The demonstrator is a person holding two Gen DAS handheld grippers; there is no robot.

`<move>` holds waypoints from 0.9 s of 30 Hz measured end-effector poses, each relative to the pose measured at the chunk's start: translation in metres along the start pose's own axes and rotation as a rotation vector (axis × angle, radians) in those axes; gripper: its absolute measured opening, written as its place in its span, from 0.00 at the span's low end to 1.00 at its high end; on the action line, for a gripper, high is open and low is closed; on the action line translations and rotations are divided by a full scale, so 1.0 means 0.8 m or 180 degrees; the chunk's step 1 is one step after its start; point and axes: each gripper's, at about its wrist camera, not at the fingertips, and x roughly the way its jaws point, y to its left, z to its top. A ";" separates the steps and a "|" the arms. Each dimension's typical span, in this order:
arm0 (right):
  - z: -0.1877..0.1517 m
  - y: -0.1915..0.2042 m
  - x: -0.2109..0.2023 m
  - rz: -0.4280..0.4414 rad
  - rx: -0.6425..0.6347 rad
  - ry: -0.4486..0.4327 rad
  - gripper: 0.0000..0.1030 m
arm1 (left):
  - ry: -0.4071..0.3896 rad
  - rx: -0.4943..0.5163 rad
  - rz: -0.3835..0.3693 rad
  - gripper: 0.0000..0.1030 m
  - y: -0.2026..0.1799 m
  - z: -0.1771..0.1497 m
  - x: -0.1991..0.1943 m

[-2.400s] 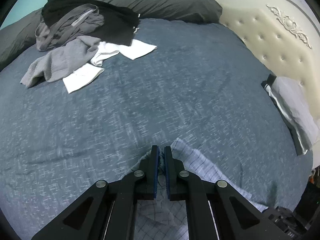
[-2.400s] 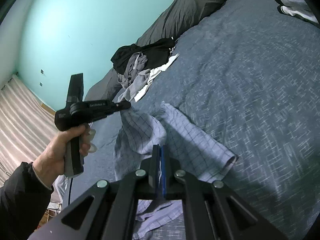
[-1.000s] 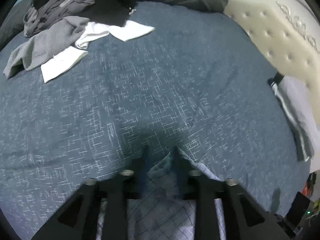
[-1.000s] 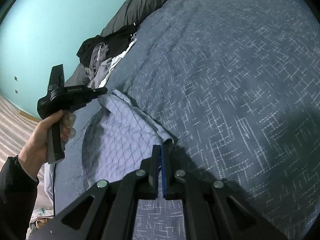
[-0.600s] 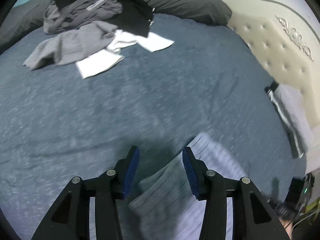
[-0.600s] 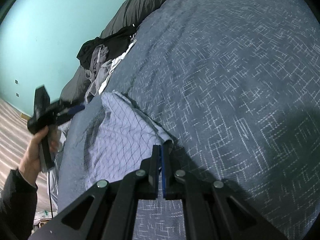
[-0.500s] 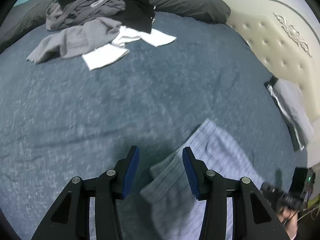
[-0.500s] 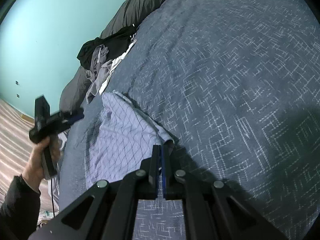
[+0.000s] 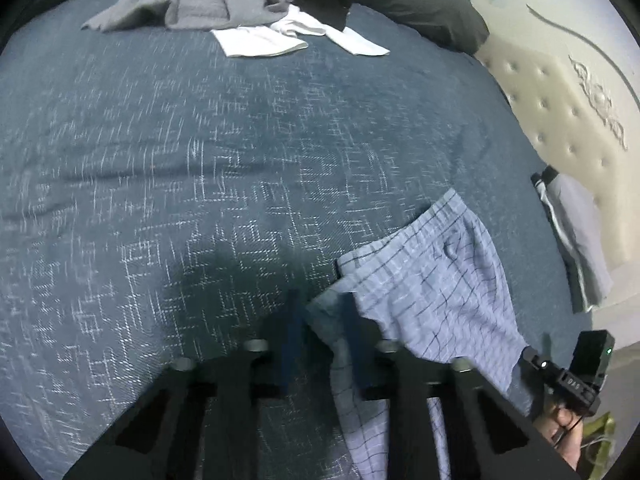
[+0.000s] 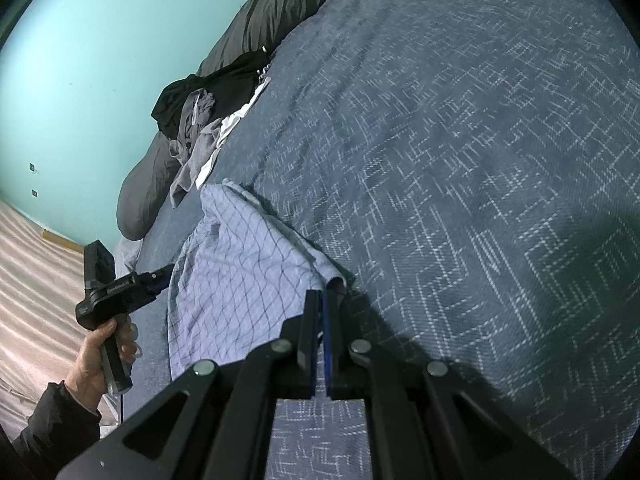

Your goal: Fold clothes

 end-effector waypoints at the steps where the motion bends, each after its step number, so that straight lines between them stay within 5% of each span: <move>1: 0.000 0.000 0.000 0.0001 0.0004 -0.0001 0.02 | -0.0008 -0.0006 -0.0011 0.08 0.000 0.000 0.000; 3: 0.000 0.000 0.000 -0.0001 0.0006 0.0002 0.02 | -0.0032 -0.0017 -0.0021 0.01 -0.002 0.003 -0.003; 16: -0.002 -0.003 -0.002 -0.0015 0.0022 0.0009 0.02 | -0.0157 -0.0347 -0.0011 0.01 0.008 0.027 -0.005; 27: -0.002 -0.006 -0.001 -0.0017 0.0066 0.0025 0.02 | -0.0175 -0.0298 0.0079 0.03 0.000 0.018 -0.006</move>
